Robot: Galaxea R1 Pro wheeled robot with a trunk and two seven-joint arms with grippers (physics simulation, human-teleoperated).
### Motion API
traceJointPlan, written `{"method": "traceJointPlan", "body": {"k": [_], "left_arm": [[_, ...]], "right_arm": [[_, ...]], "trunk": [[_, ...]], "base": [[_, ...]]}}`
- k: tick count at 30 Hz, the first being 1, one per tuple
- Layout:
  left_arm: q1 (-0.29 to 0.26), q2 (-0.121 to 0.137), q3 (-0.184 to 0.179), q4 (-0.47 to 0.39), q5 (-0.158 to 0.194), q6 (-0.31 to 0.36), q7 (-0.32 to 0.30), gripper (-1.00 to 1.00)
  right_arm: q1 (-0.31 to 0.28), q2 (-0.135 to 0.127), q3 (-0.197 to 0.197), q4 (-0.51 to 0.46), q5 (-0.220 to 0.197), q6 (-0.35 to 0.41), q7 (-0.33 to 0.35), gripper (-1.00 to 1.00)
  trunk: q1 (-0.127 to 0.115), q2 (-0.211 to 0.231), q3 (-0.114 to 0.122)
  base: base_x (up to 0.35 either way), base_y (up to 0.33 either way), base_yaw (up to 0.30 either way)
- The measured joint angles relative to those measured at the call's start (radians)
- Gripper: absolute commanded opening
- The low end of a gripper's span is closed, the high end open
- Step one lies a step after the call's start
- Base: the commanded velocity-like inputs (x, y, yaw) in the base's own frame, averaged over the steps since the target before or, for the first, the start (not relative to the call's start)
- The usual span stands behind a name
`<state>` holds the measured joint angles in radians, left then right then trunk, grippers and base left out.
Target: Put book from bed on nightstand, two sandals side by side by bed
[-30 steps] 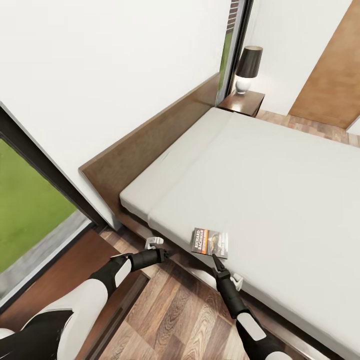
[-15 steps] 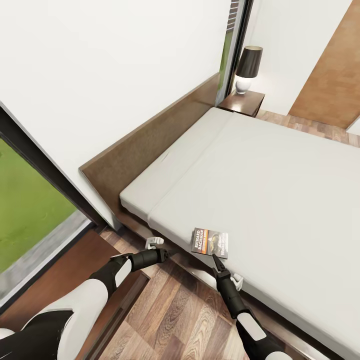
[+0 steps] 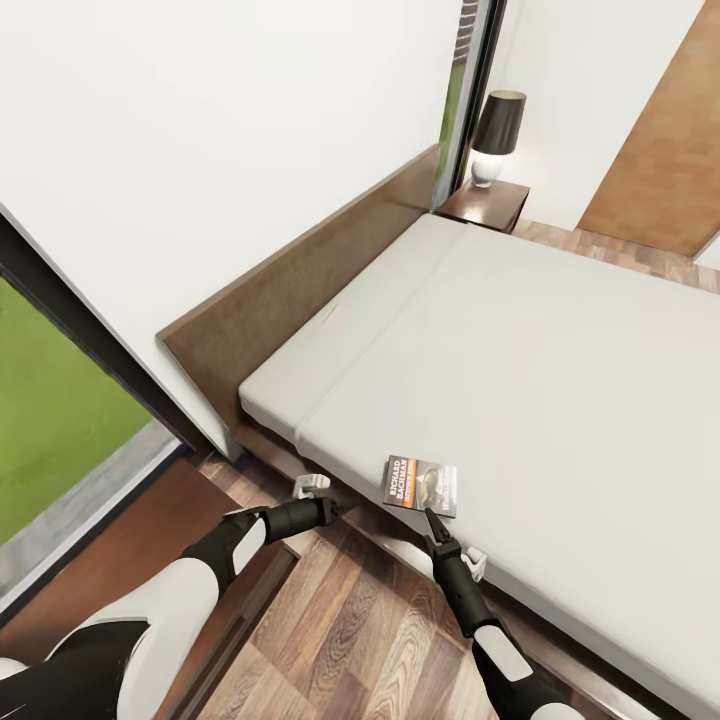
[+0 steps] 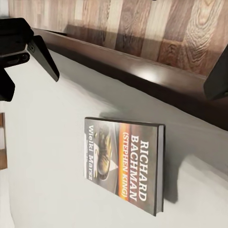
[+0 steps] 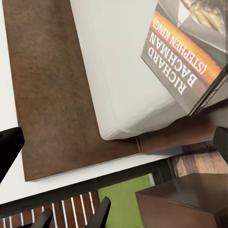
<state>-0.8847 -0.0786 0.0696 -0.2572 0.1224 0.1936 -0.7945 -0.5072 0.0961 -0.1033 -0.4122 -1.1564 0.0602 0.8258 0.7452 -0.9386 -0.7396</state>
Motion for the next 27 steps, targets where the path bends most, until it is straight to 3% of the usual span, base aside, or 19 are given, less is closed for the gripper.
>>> {"method": "traceJointPlan", "body": {"k": [27], "left_arm": [[0.001,-0.007,0.0,0.001,0.0,0.0,0.0,1.0]], "right_arm": [[0.0,0.0,0.0,0.0,0.002,0.0,0.0,1.0]], "trunk": [[0.104,-0.189,-0.085]], "base": [[0.0,0.0,0.0]]}}
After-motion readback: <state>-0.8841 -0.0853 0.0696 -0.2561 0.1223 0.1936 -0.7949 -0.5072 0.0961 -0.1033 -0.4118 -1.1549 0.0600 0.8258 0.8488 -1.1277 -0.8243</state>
